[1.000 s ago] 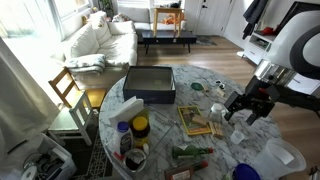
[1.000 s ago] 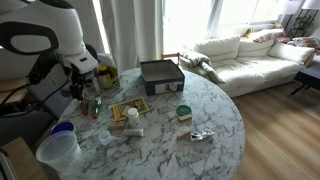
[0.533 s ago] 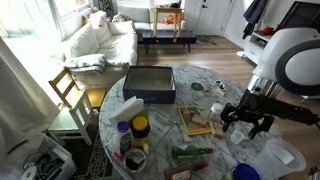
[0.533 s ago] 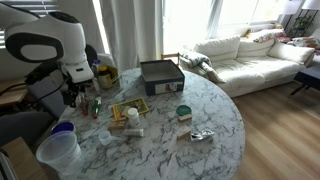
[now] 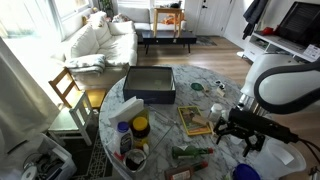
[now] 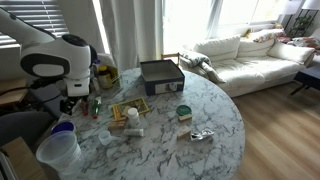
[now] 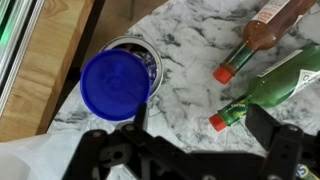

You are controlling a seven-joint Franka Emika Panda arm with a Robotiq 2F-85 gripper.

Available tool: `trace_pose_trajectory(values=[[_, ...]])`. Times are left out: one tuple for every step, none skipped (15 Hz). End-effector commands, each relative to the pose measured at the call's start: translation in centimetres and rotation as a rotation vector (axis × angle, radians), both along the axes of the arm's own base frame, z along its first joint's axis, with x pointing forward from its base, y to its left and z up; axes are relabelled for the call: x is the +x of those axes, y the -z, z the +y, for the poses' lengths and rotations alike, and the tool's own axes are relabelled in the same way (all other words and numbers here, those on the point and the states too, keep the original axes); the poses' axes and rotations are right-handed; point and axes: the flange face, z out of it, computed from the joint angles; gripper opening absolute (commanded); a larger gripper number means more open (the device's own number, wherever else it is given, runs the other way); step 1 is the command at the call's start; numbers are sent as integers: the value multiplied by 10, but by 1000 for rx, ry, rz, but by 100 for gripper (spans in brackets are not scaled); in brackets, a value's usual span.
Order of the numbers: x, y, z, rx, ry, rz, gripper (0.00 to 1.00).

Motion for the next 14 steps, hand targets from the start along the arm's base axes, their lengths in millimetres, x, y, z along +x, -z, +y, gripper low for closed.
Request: trace_pose_trajectory(values=[[0,1,0,1,7,4,100],[0,2,0,1,11,6,100],[0,2,0,2,12,6,100],[3,9,-2,40,35,22,100],[6,16,-3,106,61,15,100],[8,22,-4,124,103,6,100],[9,28,-6,157,155,17,100],[10,35,-7,184,208,29,100],[11,42,-9,200,257,39,100],[12,49,-11,211,295,46,100],[13,54,-13,222,336,53,100],[14,61,-14,236,367,56,100],[17,64,-15,256,399,48,100],[19,68,-15,268,437,38,100]])
